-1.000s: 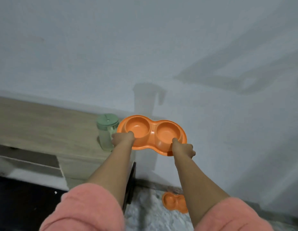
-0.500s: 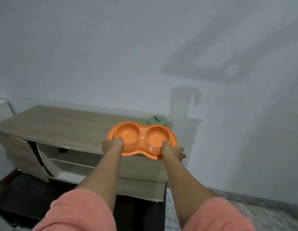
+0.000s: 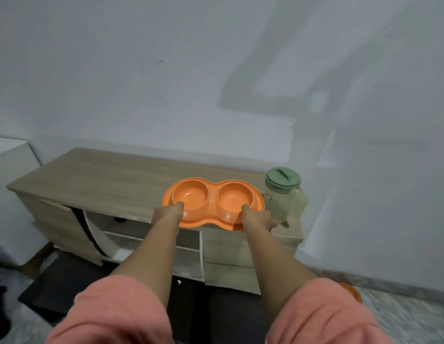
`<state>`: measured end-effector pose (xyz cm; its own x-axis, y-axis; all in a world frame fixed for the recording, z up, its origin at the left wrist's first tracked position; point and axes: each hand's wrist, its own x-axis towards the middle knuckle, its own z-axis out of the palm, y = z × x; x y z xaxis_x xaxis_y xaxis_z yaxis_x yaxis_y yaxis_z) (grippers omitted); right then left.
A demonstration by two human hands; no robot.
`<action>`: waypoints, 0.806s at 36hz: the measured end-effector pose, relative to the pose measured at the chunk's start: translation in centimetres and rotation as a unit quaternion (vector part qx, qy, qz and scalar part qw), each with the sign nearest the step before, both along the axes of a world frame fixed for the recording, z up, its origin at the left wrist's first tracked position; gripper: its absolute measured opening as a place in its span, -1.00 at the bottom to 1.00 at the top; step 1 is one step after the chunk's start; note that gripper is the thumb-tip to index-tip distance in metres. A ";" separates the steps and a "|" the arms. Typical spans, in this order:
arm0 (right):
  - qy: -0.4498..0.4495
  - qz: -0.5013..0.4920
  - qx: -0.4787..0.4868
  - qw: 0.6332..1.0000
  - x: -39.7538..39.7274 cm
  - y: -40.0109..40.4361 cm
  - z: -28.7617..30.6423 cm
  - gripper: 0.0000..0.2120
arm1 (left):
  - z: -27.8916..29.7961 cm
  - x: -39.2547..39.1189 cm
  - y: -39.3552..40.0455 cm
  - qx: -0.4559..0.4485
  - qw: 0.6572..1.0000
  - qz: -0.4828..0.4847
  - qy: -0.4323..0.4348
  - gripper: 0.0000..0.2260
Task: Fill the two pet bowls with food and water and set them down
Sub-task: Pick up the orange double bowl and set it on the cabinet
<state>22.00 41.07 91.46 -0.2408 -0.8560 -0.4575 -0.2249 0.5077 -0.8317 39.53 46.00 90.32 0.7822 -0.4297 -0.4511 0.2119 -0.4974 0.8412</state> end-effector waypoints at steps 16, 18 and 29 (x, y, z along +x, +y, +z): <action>0.067 -0.009 0.053 0.996 4.6 -11.5 -6.4 -0.44 | -8.0 5.8 -11.6 0.076 0.996 -0.043 0.015 -0.55; 0.073 -0.013 0.069 0.995 4.9 -12.1 -7.4 -0.46 | -9.4 6.3 -12.5 0.087 0.995 -0.047 0.028 -0.51; 0.119 -0.036 0.103 0.987 6.2 -14.6 -10.4 -0.46 | -12.2 7.2 -15.3 0.151 0.983 -0.096 0.030 -0.57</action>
